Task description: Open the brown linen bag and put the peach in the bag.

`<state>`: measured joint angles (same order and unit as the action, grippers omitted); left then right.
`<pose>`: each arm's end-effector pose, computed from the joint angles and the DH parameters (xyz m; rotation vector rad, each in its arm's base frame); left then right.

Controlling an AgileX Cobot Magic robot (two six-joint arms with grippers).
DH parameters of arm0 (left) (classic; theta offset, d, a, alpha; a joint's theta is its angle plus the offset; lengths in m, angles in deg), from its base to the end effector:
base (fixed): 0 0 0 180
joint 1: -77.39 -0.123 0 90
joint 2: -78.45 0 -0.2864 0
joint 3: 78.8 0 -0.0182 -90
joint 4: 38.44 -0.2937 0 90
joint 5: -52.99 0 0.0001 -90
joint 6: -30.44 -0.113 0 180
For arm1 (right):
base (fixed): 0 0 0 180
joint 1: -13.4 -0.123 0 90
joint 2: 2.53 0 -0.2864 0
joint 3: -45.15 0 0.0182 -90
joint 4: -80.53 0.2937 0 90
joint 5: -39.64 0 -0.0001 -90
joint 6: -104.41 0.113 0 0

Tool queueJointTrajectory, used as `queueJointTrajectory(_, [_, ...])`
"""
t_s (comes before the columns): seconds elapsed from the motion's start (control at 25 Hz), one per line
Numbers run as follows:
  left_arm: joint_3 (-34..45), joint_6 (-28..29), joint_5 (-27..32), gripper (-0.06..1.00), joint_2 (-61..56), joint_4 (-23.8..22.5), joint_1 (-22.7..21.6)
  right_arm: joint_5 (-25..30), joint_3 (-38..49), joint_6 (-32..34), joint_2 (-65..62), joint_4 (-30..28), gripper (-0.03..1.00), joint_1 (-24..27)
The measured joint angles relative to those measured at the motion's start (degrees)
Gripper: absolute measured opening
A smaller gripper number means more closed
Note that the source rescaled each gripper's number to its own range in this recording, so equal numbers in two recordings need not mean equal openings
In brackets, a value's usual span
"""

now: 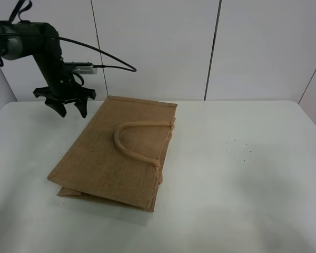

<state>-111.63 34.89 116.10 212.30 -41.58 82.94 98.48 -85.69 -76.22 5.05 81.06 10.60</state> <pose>0.5191 -0.0449 0.1827 0.0532 2.8604 0.0398 0.0535 0.0035 0.2882 -0.0606 2.0165 0.0351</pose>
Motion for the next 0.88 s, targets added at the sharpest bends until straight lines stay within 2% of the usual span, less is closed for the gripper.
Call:
queueJointTrajectory(0.16, [0.0,0.0,1.7,0.88,-0.1,-0.4,-4.3,0.0,0.0,0.0,0.0,0.0,1.0,0.0])
queueJointTrajectory(0.44, [3.1,0.0,2.6,0.88,-8.1,1.2,-4.4,0.0,0.0,0.0,0.0,0.0,1.0,0.0])
queueJointTrajectory(0.6, [10.5,0.0,3.4,0.88,-18.1,1.8,-4.2,0.0,0.0,0.0,0.0,0.0,1.0,0.0])
queueJointTrajectory(0.88, [30.0,-0.2,3.8,0.88,-41.4,1.8,-4.2,0.0,0.0,0.0,0.0,0.0,1.0,0.0])
